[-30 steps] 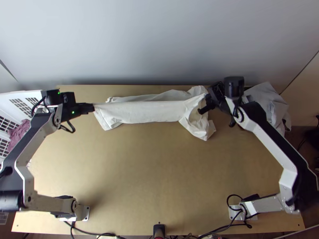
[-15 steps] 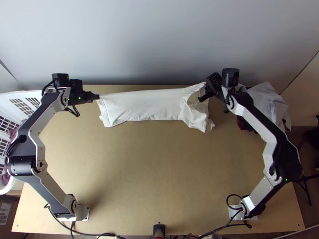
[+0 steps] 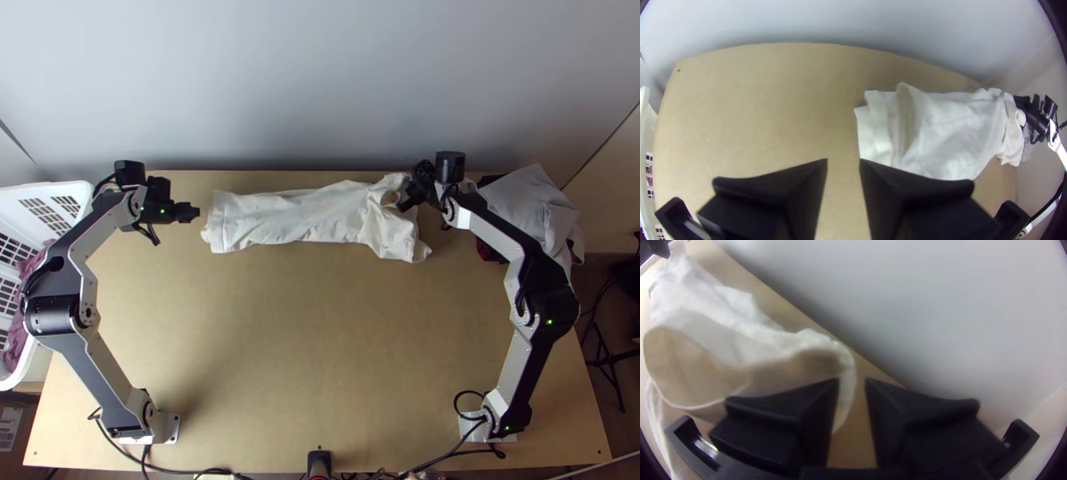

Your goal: Fold the t-shirt

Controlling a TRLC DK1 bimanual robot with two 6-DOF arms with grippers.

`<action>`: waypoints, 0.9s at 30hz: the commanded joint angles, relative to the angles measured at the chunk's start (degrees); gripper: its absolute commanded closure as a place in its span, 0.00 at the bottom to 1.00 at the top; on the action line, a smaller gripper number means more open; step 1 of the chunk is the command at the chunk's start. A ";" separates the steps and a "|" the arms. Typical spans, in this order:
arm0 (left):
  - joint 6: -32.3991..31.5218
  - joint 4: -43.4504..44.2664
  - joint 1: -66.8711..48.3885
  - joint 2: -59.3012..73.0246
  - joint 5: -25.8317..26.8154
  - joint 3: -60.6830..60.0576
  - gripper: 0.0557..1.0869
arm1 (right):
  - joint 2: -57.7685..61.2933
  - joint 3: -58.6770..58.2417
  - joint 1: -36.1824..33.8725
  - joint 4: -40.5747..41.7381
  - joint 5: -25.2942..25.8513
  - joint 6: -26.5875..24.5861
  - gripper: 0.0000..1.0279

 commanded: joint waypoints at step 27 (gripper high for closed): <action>-7.06 5.89 -9.05 -14.21 2.93 -18.65 0.09 | -39.65 -20.41 2.66 -41.53 -11.34 7.99 0.05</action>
